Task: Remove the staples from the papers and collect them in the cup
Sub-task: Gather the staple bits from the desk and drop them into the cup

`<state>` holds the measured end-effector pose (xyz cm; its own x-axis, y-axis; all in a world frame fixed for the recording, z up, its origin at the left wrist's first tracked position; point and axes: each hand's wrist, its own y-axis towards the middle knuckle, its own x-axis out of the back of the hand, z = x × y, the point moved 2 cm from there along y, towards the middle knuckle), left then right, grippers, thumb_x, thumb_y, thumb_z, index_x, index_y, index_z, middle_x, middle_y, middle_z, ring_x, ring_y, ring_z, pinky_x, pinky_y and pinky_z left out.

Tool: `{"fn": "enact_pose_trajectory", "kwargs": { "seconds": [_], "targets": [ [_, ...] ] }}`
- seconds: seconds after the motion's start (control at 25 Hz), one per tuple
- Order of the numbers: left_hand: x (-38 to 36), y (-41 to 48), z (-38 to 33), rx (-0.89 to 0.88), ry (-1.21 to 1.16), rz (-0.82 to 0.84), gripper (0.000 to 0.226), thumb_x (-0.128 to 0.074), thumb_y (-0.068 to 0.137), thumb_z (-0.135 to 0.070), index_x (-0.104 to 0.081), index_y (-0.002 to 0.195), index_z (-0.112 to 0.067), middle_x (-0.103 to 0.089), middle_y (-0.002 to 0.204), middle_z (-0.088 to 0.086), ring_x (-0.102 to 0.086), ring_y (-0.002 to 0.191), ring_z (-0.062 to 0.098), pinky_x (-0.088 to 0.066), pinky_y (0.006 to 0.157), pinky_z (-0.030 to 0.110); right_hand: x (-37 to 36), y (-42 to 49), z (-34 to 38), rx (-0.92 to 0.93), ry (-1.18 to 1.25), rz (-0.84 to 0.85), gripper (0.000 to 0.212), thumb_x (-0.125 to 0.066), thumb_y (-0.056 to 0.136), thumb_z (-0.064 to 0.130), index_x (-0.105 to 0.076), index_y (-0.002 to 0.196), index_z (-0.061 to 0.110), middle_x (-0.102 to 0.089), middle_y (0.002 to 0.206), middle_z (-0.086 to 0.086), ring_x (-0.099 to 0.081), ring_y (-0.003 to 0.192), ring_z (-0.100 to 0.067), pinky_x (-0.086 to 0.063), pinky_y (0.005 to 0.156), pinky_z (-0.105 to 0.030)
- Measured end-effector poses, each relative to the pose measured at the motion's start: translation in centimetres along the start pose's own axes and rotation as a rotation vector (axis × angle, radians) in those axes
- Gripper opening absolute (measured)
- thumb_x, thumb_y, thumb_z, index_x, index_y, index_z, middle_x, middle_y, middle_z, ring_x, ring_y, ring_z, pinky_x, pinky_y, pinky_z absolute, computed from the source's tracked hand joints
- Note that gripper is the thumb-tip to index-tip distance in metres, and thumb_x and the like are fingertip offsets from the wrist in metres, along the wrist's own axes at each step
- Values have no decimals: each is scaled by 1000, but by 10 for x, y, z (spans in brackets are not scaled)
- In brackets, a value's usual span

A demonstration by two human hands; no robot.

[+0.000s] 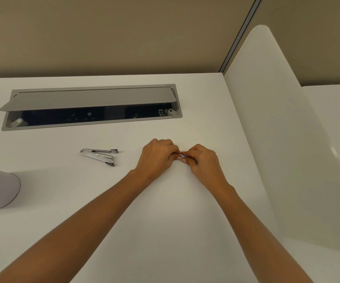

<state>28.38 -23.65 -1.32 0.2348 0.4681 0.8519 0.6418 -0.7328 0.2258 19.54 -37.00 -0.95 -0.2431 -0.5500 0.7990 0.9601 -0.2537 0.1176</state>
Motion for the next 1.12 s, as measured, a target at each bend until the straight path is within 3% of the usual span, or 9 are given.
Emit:
{"fn": "enact_pose_trajectory", "kwargs": {
  "seconds": [0.2,0.48,0.64,0.8,0.96,1.12],
  "targets": [
    [-1,-3,-1,-58,14,-56,7,-72,82,-19,-75,81,-13,-74,79,4,-67,67,26,-51,61,34,-2,-6,3,158,-125,-77,8,-70,81,-1,-74,88,-1,-69,78,-16,-65,68,-33,-55,58,-38],
    [-4,-2,0,-107,29,-102,6,-75,78,-13,-76,84,-14,-74,77,3,-66,65,23,-45,60,28,-10,-7,4,228,-215,-120,9,-69,80,-6,-71,89,-6,-67,77,-18,-63,67,-34,-55,55,-38],
    [-3,-4,1,36,-92,-105,7,-72,82,-15,-77,86,-15,-75,83,2,-67,71,22,-45,66,30,-5,-4,1,55,-44,-125,8,-66,85,0,-73,89,-1,-69,81,-15,-64,69,-29,-54,62,-38],
    [2,-10,-3,142,-205,-95,11,-67,85,-15,-76,88,-18,-74,87,0,-65,73,23,-50,66,33,3,-6,2,-179,173,-98,10,-67,87,9,-74,93,5,-72,88,-8,-65,77,-22,-48,70,-17],
    [17,-19,-9,219,-364,-154,13,-69,85,-18,-77,94,-13,-75,90,4,-66,75,20,-54,67,31,12,-12,21,-285,342,-90,11,-67,88,11,-74,95,6,-71,81,-1,-61,68,-13,-52,68,-26],
    [47,-31,-17,288,-556,-249,13,-70,84,-16,-76,94,-11,-75,89,4,-65,75,14,-53,68,24,22,-17,58,-365,509,-101,12,-66,90,14,-74,98,10,-66,71,2,-57,57,-13,-52,61,-23]
  ]
}}
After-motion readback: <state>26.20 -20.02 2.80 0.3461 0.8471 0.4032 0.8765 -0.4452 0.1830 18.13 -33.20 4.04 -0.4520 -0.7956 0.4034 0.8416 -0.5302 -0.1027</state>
